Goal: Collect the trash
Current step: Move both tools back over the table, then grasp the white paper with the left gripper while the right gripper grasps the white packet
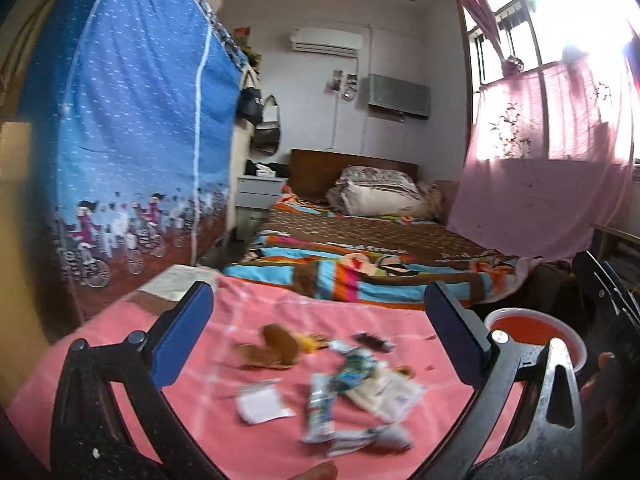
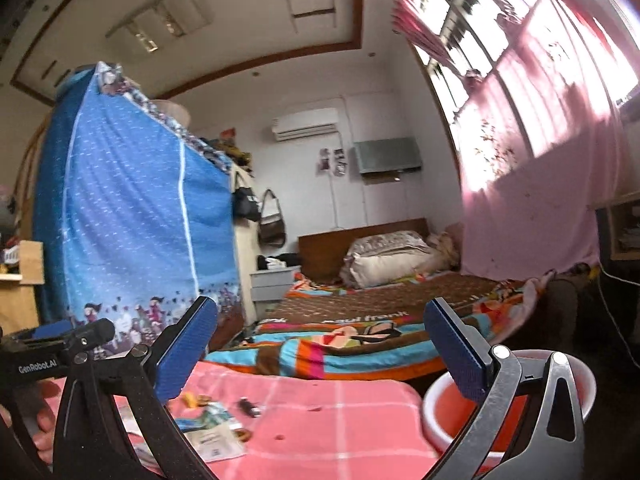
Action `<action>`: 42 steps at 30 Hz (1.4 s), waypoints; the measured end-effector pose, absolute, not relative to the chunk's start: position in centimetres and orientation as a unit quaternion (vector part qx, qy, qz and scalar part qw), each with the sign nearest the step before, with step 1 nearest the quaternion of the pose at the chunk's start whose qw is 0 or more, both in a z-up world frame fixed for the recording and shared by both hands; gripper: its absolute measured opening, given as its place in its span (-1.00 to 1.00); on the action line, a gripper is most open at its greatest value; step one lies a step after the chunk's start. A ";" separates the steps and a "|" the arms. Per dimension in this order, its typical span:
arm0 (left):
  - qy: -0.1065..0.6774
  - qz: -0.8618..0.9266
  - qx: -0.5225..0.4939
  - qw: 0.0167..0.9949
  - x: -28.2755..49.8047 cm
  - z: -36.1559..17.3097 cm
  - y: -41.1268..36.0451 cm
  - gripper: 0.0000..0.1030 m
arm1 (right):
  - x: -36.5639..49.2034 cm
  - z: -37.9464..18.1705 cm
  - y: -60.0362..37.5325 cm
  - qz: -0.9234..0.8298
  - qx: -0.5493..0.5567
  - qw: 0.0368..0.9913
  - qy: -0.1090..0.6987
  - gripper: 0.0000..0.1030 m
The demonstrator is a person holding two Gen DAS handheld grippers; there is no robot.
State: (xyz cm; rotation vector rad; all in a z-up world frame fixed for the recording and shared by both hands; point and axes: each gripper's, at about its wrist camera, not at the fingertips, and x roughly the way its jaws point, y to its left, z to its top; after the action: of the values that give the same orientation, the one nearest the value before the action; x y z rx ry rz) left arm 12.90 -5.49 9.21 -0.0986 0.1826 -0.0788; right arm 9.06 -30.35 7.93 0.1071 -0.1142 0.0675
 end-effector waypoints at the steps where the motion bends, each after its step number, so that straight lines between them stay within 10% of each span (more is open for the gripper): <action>1: 0.090 -0.035 -0.049 0.994 12.6 9.0 -5.0 1.00 | 9.0 7.8 -29.8 0.038 0.051 0.996 -0.058 1.00; 25: 0.203 -0.027 -0.025 0.978 15.0 4.5 -0.9 1.00 | 14.1 2.8 -22.8 0.074 -0.052 0.993 0.070 1.00; 33: 0.292 -0.058 -0.017 0.954 18.0 2.6 -1.9 0.84 | 17.7 1.5 -23.4 0.111 -0.022 0.977 0.181 0.36; 42: 0.391 -0.074 -0.044 0.917 21.3 0.1 -1.9 0.48 | 19.3 -0.1 -20.7 0.170 -0.057 0.951 0.254 0.34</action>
State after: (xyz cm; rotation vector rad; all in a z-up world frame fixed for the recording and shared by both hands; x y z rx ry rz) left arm 21.29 -1.87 0.12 -0.0904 0.8036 -0.1518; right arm 19.31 -20.67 -0.09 -0.1158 0.5158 0.3456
